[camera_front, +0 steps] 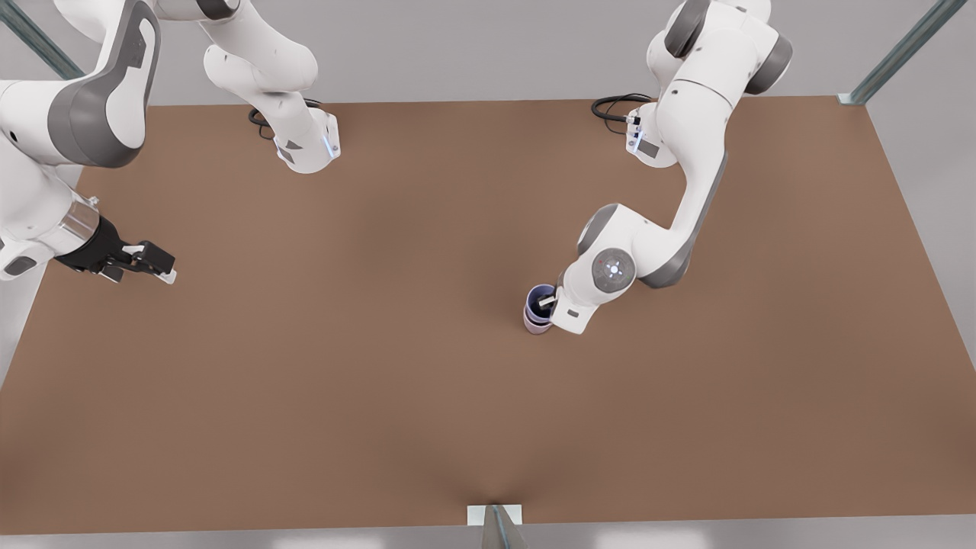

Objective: Stack the cups, with the pink cup at the bottom and the purple cup at the top

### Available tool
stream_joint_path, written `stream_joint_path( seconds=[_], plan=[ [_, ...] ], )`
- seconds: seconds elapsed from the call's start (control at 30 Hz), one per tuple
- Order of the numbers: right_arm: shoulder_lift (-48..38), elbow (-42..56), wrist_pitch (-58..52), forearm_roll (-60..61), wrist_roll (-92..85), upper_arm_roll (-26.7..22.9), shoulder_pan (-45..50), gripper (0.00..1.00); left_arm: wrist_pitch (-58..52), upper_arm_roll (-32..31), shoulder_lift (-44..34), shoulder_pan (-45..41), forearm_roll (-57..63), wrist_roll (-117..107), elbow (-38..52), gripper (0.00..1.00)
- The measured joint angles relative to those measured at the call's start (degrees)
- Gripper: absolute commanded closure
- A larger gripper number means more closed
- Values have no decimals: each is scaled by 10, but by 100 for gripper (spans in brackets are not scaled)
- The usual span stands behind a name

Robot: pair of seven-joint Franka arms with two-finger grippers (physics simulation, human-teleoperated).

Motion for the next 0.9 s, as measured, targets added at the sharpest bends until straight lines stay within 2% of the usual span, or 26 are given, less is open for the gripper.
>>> stream_joint_path(
  seconds=[0.3, 0.43, 0.77, 0.8, 0.87, 0.9],
  plan=[
    [0, 3, -10, 0, -1, -1, -1, 0, 2, 0, 17, -1, 3, -12, 0, 79],
    [2, 3, -12, 0, -2, -1, -1, 0, 2, 0, 19, -1, 3, -15, 0, 71],
    [0, 4, -15, 0, -2, -1, -3, 0, 3, 0, 19, 0, 3, -20, 0, 70],
    [0, 5, -15, 0, -2, -1, -3, 0, 3, 0, 19, 0, 3, -20, 0, 64],
    [1, 4, -15, 0, -3, -1, -3, 0, 4, 0, 18, 0, 3, -20, 0, 10],
    [1, 5, -15, 0, -3, -1, -3, 0, 4, 0, 18, 0, 4, -20, 0, 0]
  ],
)
